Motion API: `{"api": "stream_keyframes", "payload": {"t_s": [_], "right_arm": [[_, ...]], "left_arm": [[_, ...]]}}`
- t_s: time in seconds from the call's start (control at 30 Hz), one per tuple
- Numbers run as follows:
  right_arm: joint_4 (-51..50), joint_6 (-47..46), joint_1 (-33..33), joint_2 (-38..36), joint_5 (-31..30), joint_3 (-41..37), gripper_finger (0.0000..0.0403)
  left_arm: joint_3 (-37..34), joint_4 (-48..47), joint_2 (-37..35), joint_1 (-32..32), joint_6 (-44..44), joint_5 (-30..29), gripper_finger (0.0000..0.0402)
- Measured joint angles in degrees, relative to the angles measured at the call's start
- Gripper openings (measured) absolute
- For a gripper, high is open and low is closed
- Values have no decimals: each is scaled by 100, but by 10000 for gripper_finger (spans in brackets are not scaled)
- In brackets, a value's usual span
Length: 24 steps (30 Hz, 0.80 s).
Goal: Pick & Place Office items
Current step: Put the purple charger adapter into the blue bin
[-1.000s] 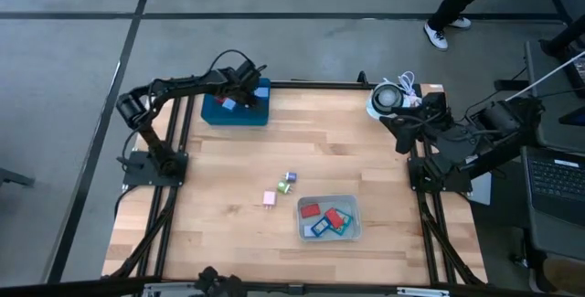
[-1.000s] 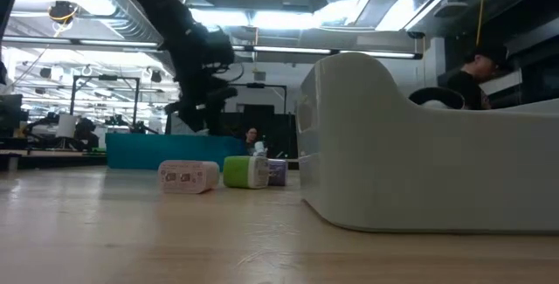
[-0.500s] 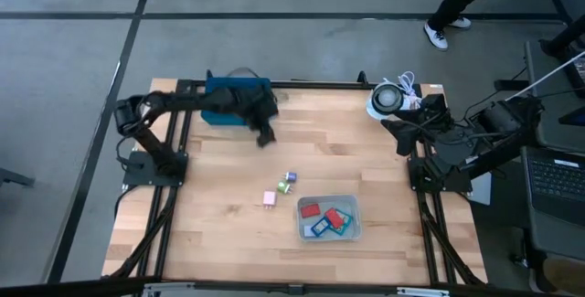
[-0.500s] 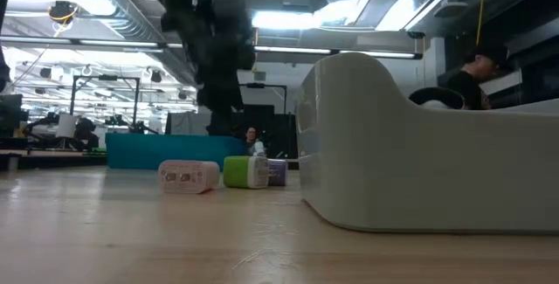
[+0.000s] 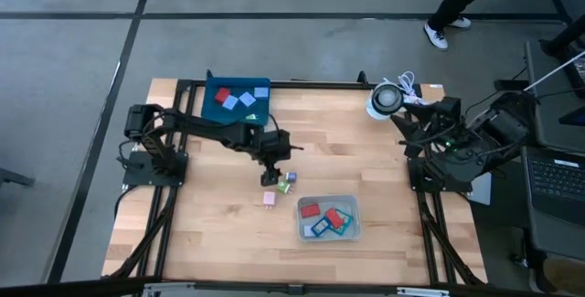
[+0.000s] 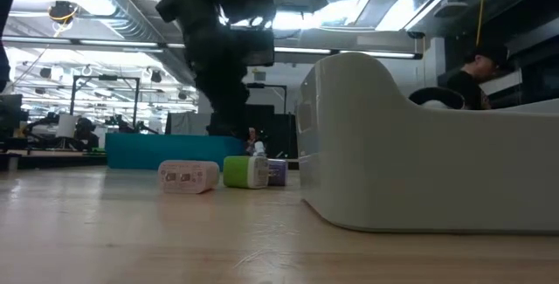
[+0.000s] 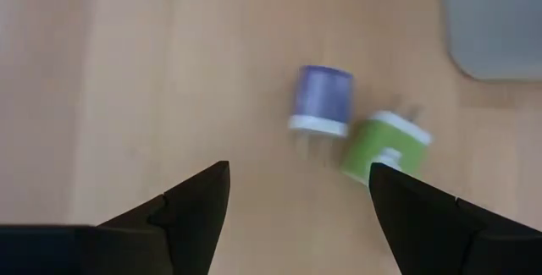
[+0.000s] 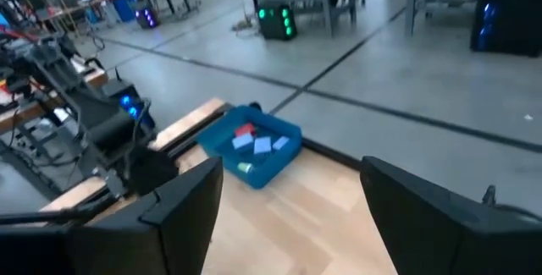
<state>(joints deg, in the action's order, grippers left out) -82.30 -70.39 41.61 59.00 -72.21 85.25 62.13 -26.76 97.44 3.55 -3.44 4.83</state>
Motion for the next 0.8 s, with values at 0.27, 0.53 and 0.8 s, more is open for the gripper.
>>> {"api": "stream_keyframes", "payload": {"t_s": [0.27, 0.53, 0.8], "right_arm": [[-180, -877, 289, -166, -533, -578, 286], [-179, -1638, 533, -268, -795, -1143, 286], [-50, -1709, 631, -297, -745, -1169, 286]], "left_arm": [[61, 411, 164, -205, 109, 21, 276], [395, 695, 862, -154, 210, -19, 276], [858, 281, 1546, -205, 383, 44, 267]]}}
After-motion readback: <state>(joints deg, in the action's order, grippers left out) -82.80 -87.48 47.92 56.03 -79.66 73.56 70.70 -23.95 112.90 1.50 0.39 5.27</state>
